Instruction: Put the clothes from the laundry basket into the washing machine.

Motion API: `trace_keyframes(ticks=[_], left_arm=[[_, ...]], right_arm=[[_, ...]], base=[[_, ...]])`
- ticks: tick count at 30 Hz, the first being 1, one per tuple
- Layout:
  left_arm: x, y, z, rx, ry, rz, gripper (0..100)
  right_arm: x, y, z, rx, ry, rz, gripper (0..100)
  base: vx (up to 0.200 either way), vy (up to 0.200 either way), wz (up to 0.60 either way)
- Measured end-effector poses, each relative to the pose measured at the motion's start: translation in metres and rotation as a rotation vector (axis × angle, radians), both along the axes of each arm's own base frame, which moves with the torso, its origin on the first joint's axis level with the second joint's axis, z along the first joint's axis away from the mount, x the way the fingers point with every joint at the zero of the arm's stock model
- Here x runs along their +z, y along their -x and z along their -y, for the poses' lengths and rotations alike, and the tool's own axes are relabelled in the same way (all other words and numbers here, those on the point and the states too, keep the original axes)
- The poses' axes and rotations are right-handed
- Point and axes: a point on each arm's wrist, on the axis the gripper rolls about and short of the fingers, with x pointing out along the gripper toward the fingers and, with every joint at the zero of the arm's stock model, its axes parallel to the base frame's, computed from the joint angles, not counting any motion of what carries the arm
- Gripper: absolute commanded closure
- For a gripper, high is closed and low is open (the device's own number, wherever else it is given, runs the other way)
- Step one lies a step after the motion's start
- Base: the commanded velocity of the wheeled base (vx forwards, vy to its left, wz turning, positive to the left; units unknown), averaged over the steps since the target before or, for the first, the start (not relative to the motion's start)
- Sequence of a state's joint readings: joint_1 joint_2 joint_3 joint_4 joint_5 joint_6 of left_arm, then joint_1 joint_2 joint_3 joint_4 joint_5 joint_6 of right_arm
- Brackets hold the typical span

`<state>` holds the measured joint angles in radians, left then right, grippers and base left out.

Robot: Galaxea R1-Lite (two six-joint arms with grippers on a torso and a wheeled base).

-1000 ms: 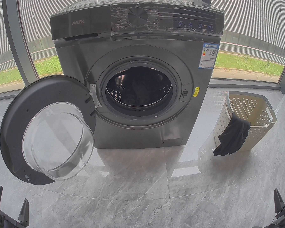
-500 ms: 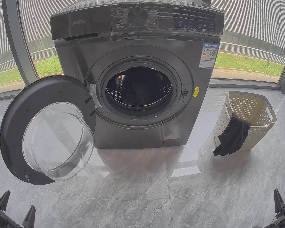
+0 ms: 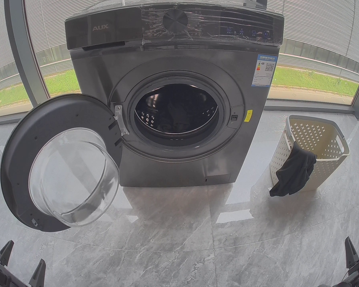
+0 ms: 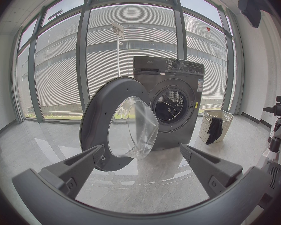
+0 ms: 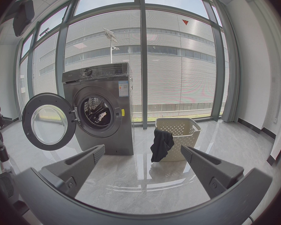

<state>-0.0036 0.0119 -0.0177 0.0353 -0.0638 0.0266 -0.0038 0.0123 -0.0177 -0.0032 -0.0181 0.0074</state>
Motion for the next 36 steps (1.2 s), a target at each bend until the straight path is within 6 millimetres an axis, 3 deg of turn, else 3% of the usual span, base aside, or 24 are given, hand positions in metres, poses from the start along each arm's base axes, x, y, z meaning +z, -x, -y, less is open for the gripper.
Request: trace_keyframes(ticks=[36], left_arm=[[0.0,-0.0002,0.0,0.002,0.001,-0.002,0]], right_arm=[[0.0,-0.0001,0.0,0.001,0.0,-0.001,0]], base=[[0.0,-0.2,0.0]])
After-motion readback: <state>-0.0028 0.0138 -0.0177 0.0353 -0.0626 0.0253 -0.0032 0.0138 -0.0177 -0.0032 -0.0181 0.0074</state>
